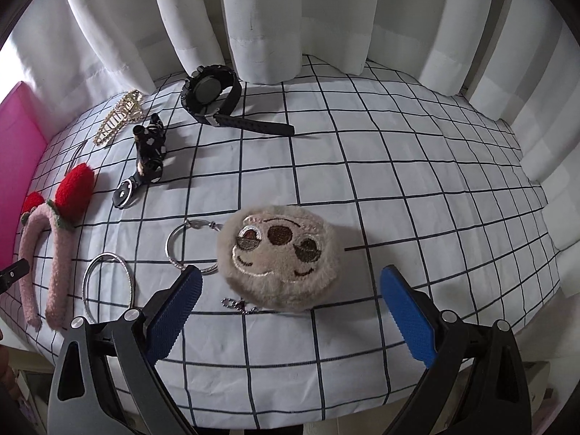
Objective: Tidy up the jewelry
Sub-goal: 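Grasp the pink headband with the left tool while the right tool grasps the beige plush keychain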
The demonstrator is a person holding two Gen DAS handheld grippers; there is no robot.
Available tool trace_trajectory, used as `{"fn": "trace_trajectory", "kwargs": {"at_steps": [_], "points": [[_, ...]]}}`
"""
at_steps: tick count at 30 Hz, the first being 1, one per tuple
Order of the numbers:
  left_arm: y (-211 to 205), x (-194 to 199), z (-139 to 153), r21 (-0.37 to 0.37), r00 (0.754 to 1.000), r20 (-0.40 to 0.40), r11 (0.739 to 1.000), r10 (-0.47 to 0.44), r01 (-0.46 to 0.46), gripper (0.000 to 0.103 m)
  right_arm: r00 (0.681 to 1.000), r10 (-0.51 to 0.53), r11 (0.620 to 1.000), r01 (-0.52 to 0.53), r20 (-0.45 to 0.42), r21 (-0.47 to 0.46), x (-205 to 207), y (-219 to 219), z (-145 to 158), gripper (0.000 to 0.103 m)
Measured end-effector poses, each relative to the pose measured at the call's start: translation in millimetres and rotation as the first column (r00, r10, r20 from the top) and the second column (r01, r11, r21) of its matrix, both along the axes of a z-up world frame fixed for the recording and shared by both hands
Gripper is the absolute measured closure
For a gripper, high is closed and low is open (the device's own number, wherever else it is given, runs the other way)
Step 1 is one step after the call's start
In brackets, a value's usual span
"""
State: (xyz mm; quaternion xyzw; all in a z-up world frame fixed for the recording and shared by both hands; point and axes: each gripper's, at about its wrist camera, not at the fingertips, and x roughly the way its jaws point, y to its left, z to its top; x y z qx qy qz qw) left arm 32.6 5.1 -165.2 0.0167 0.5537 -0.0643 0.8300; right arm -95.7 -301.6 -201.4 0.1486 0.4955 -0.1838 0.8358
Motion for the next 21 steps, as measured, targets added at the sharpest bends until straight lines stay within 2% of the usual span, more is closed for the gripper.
{"fn": "trace_trajectory", "kwargs": {"at_steps": [10,12,16,21], "points": [[-6,11,-22,-0.016,1.0,-0.021,1.0,0.016,-0.016,0.006,0.999,0.011,1.0,-0.011,-0.038,0.012,15,-12,-31,0.009],[-9,12,-23,-0.006,1.0,-0.006,1.0,0.018,-0.019,0.006,0.999,0.016,1.0,-0.015,-0.046,0.012,15,-12,-37,0.009],[-15,13,-26,0.033,1.0,0.027,0.999,0.01,-0.011,0.005,1.0,0.016,1.0,-0.016,-0.012,0.005,12,-15,-38,0.009],[-16,15,-27,0.029,0.998,0.05,0.999,0.024,-0.025,0.005,1.0,0.023,1.0,-0.022,0.018,-0.013,10,-14,-40,0.009]]}}
